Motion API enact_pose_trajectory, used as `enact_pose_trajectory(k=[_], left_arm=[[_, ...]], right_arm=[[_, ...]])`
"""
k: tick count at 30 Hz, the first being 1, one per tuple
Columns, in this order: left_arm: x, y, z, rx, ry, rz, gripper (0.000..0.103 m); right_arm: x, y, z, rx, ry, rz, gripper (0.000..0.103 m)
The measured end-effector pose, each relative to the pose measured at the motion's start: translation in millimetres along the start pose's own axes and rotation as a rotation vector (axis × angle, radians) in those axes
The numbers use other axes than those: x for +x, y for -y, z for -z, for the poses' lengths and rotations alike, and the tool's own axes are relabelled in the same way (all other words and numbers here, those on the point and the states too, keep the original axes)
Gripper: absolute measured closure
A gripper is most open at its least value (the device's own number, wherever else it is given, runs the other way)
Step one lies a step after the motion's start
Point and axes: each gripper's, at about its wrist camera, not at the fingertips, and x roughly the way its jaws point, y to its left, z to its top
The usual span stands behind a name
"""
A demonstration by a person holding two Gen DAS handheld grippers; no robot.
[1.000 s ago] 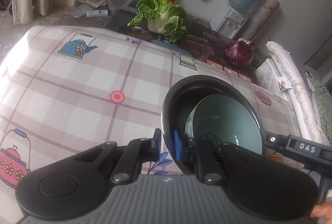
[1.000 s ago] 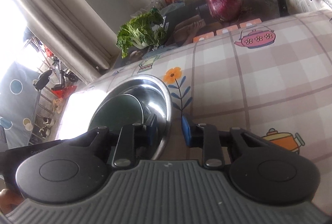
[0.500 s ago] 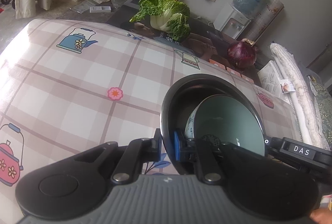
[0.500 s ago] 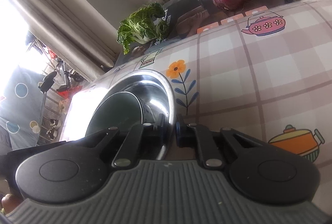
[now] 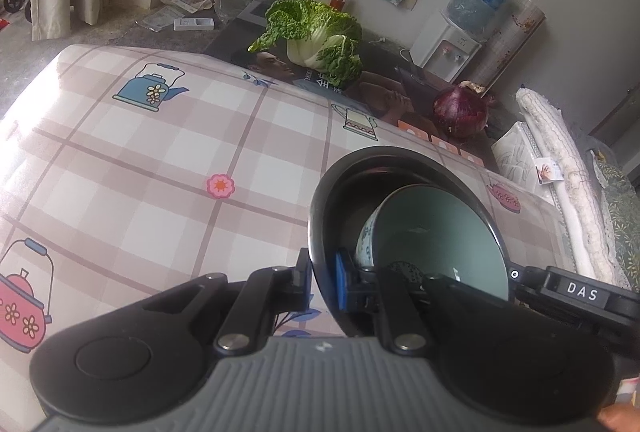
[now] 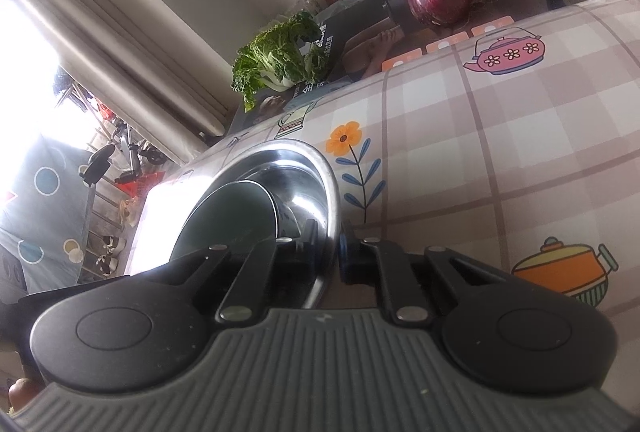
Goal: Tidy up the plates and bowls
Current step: 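Lift the nested steel and teal bowls by the rim with both tools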
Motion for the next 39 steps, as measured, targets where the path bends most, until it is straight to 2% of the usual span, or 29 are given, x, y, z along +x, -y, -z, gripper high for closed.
enact_pose_trajectory(k=[11,22,28,39], left_arm=[[-26,6,-4,-0.001,0.035,0.012,0.090],[-77,13,8,0.002,0.073,0.036,0.090],[-111,13,27,0.001,0.086,0.041,0.090],[-154,-7,92,-0.018,0.075,0.030,0.090]], right_arm=[[-19,-14,-3,-0.013,0.028,-0.012,0.093],[-69,-40,6,-0.039,0.069,-0.019,0.093],[-102,-55,27,-0.040,0.074,-0.026,0.093],[-144,-67,92,-0.043,0.027,-0.042,0.092]])
